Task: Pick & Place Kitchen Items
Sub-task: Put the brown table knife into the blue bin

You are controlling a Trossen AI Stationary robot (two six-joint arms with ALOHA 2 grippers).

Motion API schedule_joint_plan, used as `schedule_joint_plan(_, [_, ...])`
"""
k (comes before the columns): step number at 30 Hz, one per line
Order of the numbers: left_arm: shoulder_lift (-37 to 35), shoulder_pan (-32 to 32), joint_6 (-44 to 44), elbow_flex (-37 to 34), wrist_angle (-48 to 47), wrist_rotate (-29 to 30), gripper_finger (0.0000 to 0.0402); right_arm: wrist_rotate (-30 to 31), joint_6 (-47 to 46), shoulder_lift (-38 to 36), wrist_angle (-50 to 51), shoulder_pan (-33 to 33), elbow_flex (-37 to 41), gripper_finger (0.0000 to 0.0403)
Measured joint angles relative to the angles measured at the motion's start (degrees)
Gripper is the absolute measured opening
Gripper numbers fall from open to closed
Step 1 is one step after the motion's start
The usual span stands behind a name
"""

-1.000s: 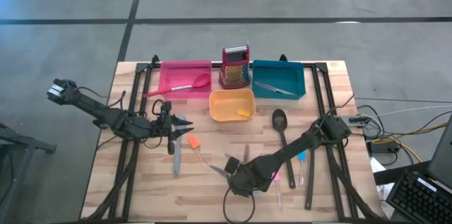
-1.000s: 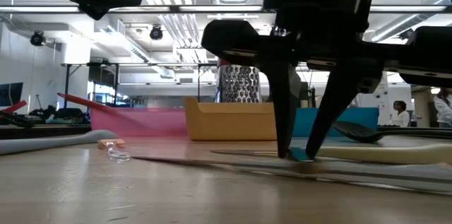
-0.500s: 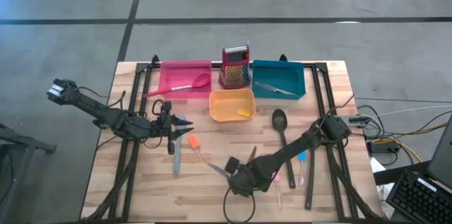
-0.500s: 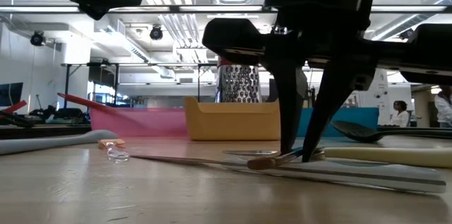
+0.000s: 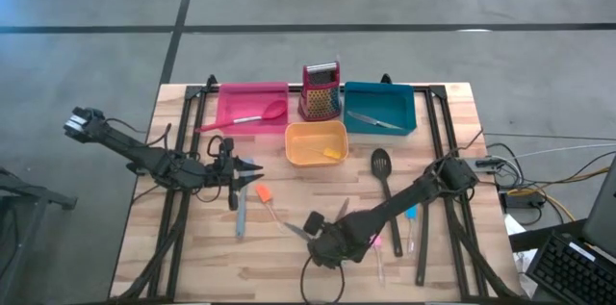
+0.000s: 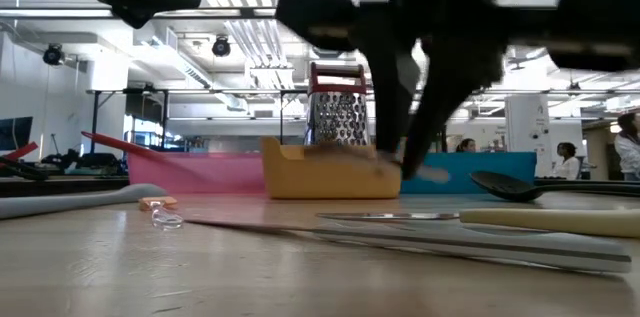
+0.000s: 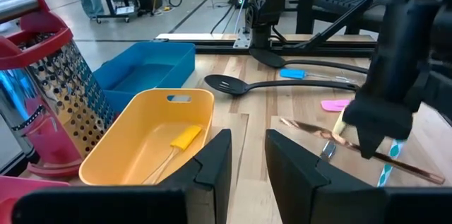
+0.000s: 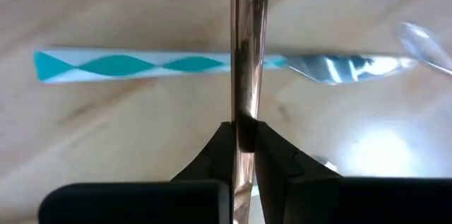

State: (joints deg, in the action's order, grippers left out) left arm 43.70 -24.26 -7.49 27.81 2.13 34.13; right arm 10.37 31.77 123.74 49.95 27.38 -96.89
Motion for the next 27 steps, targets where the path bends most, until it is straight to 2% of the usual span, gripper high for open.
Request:
schedule_joint_plan(5, [0.0, 0.0, 0.0, 0.0, -0.2, 0.0, 0.0090, 5.3, -6.0, -2.1, 6.5, -0.9, -2.7, 0.0014])
schedule_joint_plan(11, [0.0, 0.0, 0.0, 0.0, -0.3, 0.0, 0.0090, 10.9, -14.8, -9.0, 7.7, -2.8, -1.3, 0.0004])
schedule_joint_plan(22, [0.0, 0.0, 0.0, 0.0, -0.6, 0.0, 0.0090, 25.4, -26.9, -28.9, 8.2, -8.9, 10.7, 0.0006])
schedule_joint_plan(27, [0.0, 0.0, 0.0, 0.0, -0.5, 0.0, 0.0090, 29.0, -29.8, -38.6, 5.2, -14.6, 17.1, 0.0007])
